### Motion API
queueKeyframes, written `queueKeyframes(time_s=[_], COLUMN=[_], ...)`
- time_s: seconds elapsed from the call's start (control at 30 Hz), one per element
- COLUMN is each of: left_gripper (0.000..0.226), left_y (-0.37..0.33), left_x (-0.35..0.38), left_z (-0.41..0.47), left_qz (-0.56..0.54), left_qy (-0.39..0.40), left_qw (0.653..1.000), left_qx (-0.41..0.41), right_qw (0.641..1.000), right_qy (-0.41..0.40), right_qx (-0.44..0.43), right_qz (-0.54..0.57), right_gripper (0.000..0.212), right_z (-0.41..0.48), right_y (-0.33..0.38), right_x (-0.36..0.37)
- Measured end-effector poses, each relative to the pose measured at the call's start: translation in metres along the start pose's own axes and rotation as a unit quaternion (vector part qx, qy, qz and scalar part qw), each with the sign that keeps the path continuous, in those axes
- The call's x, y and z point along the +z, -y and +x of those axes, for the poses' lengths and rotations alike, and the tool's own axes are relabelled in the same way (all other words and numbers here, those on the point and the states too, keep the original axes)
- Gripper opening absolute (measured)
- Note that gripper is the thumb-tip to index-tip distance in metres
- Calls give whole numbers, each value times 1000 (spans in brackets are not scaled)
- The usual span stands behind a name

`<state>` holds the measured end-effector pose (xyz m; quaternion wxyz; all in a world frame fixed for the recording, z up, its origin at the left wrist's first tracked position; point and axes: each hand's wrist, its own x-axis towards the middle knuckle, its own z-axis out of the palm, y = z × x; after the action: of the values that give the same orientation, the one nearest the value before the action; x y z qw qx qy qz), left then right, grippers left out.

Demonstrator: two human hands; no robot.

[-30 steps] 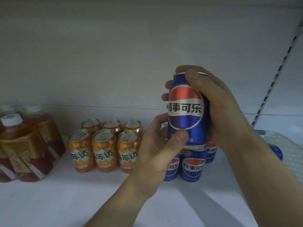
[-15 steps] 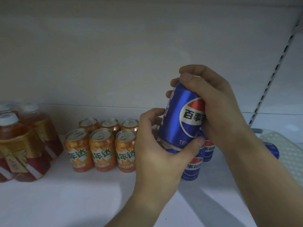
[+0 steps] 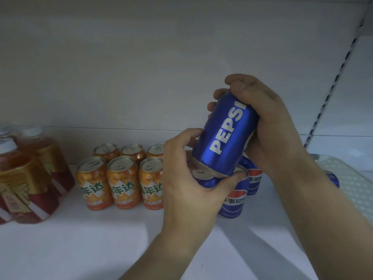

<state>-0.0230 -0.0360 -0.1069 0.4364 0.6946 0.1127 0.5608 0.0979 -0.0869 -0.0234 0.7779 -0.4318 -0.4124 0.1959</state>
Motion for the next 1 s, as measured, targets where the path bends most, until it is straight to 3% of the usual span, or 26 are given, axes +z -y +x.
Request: queueKeyframes(time_s=[0.13,0.23,0.33,0.4,0.5,0.7,0.8,0.87,1.0], left_gripper=[79,70,70,79,84,82,82,75,68], left_y=[-4,-9,-10,-10,-8,3,-3,-5,-2], left_x=[-1,-2,0,3,5,2,-1,-3,-4], left_z=[3,8,7,4,-3,-2,0,1,2], left_qz=[-101,-231,-271,-224,-67,80,-41,-145,-196], left_qy=[36,100,136,126,66,-17,26,83,114], left_qw=[993,956,935,954,994,995,998,981,966], left_qx=[-54,-151,-185,-154,-59,65,-26,-95,-124], right_qw=[1000,999,1000,1000,999,997,997,996,996], right_qy=[12,19,4,-4,-2,-6,-2,17,24], right_qx=[-3,14,11,1,18,61,68,81,87], right_qz=[-2,26,23,20,44,-46,-33,-22,-21], right_gripper=[25,26,21,19,24,18,30,33,28], right_z=[0,-1,-1,-1,-2,-4,-3,-3,-1], right_y=[1,3,5,6,5,-2,-2,1,1], right_x=[-2,-4,-8,-10,-9,0,2,2,-2])
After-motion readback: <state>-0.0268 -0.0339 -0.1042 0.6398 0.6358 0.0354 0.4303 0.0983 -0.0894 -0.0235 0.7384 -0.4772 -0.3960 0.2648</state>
